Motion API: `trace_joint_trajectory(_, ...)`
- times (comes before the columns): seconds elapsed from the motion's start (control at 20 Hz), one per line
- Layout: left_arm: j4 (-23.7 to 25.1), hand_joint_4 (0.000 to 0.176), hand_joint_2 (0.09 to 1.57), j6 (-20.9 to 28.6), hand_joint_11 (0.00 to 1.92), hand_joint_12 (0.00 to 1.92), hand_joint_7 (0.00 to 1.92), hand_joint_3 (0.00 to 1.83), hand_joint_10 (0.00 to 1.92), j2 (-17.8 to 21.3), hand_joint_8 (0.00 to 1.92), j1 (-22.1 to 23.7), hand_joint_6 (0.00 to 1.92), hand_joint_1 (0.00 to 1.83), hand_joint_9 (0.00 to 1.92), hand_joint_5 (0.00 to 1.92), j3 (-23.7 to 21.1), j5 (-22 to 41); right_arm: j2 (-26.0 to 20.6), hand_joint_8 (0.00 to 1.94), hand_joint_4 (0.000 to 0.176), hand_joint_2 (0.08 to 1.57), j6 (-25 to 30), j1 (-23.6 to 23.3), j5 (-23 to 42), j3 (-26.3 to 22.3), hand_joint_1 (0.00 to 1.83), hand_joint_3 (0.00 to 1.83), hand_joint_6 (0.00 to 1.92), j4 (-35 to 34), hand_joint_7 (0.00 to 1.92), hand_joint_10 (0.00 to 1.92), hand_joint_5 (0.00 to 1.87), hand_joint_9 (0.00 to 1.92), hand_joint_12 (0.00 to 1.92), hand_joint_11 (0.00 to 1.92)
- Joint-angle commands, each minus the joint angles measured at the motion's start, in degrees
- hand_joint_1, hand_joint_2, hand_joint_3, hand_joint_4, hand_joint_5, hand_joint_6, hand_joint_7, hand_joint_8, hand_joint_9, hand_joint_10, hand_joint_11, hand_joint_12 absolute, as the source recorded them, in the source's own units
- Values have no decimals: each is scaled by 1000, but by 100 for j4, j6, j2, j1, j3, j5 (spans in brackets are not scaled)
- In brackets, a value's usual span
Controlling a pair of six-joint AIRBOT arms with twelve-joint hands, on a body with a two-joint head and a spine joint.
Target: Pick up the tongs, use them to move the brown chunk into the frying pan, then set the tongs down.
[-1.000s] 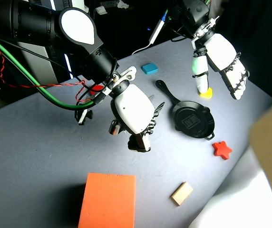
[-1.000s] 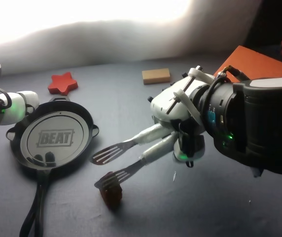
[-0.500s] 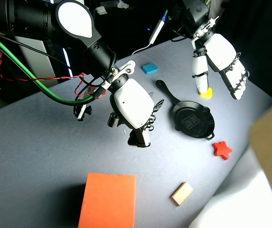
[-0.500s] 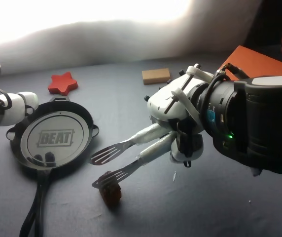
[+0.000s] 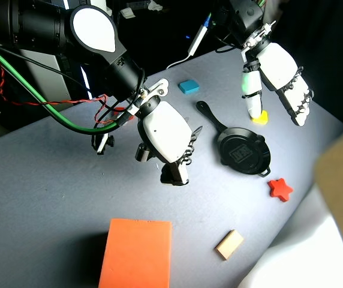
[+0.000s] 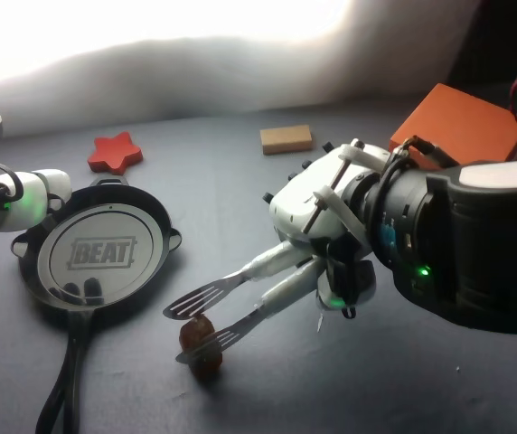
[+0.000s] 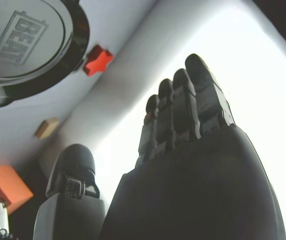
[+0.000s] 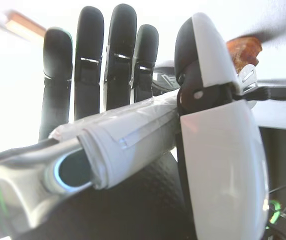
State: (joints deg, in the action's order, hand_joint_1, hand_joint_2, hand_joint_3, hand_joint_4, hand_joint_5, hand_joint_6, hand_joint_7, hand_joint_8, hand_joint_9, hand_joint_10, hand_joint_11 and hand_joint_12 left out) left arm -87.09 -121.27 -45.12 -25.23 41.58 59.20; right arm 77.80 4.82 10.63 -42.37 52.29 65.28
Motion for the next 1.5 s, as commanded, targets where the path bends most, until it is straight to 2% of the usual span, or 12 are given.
trace_joint_trajectory(0.0, 430, 8, 1311, -10, 0, 504, 112, 2, 3, 26, 1, 27, 2, 48, 110, 73, -1, 372, 0, 217, 0, 1114, 10, -34, 136, -4, 1050, 0, 512, 374, 995, 776, 790, 741, 1563, 431)
trace_joint_trajectory(0.1, 430, 14, 1316, -13, 0, 479, 107, 3, 3, 26, 1, 22, 0, 15, 103, 54, -1, 372, 22, 204, 0, 1093, 18, -22, 153, 1, 1068, 0, 475, 375, 1032, 734, 828, 786, 1540, 469)
trace_joint_trajectory(0.45, 430, 0, 1302, -26, 0, 534, 138, 0, 5, 15, 3, 16, 11, 77, 130, 105, -7, 372, 50, 180, 0, 1114, 3, 70, 124, 27, 1045, 1, 456, 427, 1018, 738, 806, 769, 1556, 444)
trace_joint_trajectory(0.6, 430, 0, 1302, -26, 0, 574, 151, 0, 5, 15, 3, 21, 8, 73, 139, 119, 0, 373, 55, 181, 0, 1106, 23, 98, 133, 48, 1051, 0, 458, 428, 1023, 745, 805, 775, 1555, 448)
trace_joint_trajectory(0.7, 429, 2, 1306, -25, 0, 512, 122, 1, 0, 15, 0, 24, 1, 17, 112, 98, 0, 373, 82, 180, 0, 1109, 31, 115, 147, 78, 1048, 0, 460, 428, 1021, 746, 801, 769, 1554, 448)
trace_joint_trajectory(1.05, 427, 0, 1295, -25, 0, 595, 159, 0, 4, 12, 2, 22, 3, 42, 149, 119, -2, 373, 210, 189, 0, 1109, 51, 202, 164, 173, 1055, 0, 517, 428, 1032, 783, 797, 777, 1550, 476)
trace_joint_trajectory(1.1, 423, 3, 1295, -25, 0, 584, 151, 0, 3, 12, 1, 22, 2, 25, 148, 104, -2, 373, 220, 214, 0, 1182, 54, 215, 164, 173, 1109, 6, 1181, 428, 1051, 816, 824, 792, 1564, 502)
trace_joint_trajectory(1.2, 423, 3, 1298, -25, 0, 535, 135, 2, 4, 12, 2, 22, 2, 9, 131, 92, 0, 373, 228, 232, 0, 1181, 55, 232, 164, 173, 1116, 2, 1189, 428, 1073, 838, 838, 811, 1578, 497)
trace_joint_trajectory(1.25, 423, 3, 1296, -25, 0, 524, 131, 1, 3, 12, 2, 22, 4, 4, 125, 95, 0, 373, 229, 256, 0, 1172, 55, 233, 164, 172, 1125, 0, 1160, 428, 1107, 860, 865, 843, 1600, 495)
trace_joint_trajectory(1.3, 423, 7, 1293, -25, 0, 518, 122, 0, 0, 12, 0, 22, 0, 0, 115, 82, -1, 373, 228, 790, 0, 1135, 54, 232, 163, 172, 1194, 0, 1128, 428, 1042, 875, 901, 888, 1619, 520)
trace_joint_trajectory(1.35, 423, 7, 1292, -25, 0, 518, 128, 0, 2, 12, 3, 21, 2, 0, 119, 84, -2, 373, 228, 911, 7, 1127, 48, 229, 161, 172, 1209, 0, 1118, 428, 1025, 884, 912, 915, 1631, 552)
trace_joint_trajectory(1.45, 423, 5, 1289, -25, 0, 576, 134, 0, 5, 12, 3, 21, 3, 63, 133, 90, -4, 373, 224, 901, 25, 1105, 42, 223, 149, 172, 1222, 0, 1030, 428, 1045, 927, 983, 1000, 1631, 670)
